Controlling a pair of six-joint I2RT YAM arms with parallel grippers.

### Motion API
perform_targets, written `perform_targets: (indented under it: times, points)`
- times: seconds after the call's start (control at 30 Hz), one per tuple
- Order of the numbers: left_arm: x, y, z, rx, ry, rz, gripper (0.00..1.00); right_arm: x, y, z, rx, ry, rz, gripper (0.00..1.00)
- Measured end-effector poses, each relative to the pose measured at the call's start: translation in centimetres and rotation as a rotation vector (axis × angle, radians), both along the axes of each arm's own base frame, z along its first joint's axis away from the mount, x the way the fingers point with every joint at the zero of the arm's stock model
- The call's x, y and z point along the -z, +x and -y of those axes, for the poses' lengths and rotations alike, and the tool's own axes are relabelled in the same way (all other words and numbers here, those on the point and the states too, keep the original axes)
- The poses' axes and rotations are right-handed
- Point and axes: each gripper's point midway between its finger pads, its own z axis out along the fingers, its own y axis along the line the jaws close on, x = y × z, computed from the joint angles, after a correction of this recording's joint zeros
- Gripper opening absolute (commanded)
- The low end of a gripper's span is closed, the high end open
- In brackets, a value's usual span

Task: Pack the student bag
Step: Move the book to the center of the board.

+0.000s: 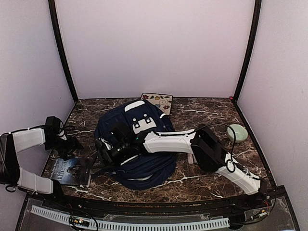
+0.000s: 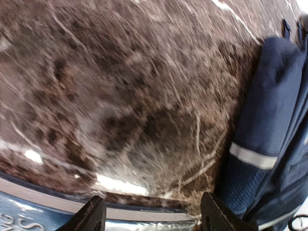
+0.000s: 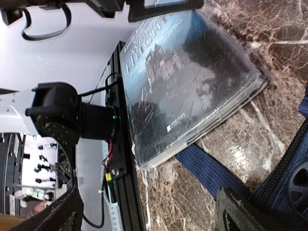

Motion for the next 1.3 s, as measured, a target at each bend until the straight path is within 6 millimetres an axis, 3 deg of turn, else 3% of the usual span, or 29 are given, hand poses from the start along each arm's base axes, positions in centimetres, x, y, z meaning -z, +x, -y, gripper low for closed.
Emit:
perform_targets:
  times: [0.07, 0.17, 0.4, 0.5, 0.6, 0.7, 0.8, 0.97, 1.2, 1.3]
  points:
    - [0.0, -0.4, 1.0, 0.018, -0.03, 0.006, 0.71, -0.6, 0.2, 0.2, -0.005, 0.017, -0.012, 1.0]
    - [-0.9, -0.9, 0.7, 0.0, 0.009, 0.023, 0.76, -0.7, 0.5, 0.5, -0.014, 0.03, -0.028, 1.0]
    - [-4.0, -0.8, -4.6, -0.129, 0.277, 0.034, 0.89, -1.0, 0.5, 0.9, -0.031, 0.049, -0.029, 1.0]
    - [-2.5, -1.5, -7.0, -0.192, 0.322, -0.07, 0.89, -1.1, 0.4, 1.0, -0.034, 0.053, -0.024, 1.0]
    - [-0.1, -3.6, -9.1, -0.251, 0.347, -0.226, 0.87, -1.2, 0.5, 1.1, -0.035, 0.054, -0.022, 1.0]
    - [1.4, -5.3, -10.0, -0.275, 0.375, -0.346, 0.84, -1.2, 0.5, 1.2, -0.038, 0.053, -0.021, 1.0]
    - [1.8, -5.6, -10.6, -0.294, 0.393, -0.4, 0.8, -1.2, 0.5, 1.3, -0.04, 0.055, -0.022, 1.0]
    - [1.7, -5.2, -9.1, -0.288, 0.304, -0.36, 0.75, -1.2, 0.5, 1.3, -0.045, 0.055, -0.022, 1.0]
    - [2.4, -4.5, -2.3, -0.134, 0.154, -0.243, 0.71, -1.1, 0.5, 1.6, -0.055, 0.04, -0.022, 1.0]
    - [2.5, -4.4, -1.6, -0.131, 0.149, -0.212, 0.69, -1.0, 0.7, 1.8, -0.049, 0.034, -0.04, 1.0]
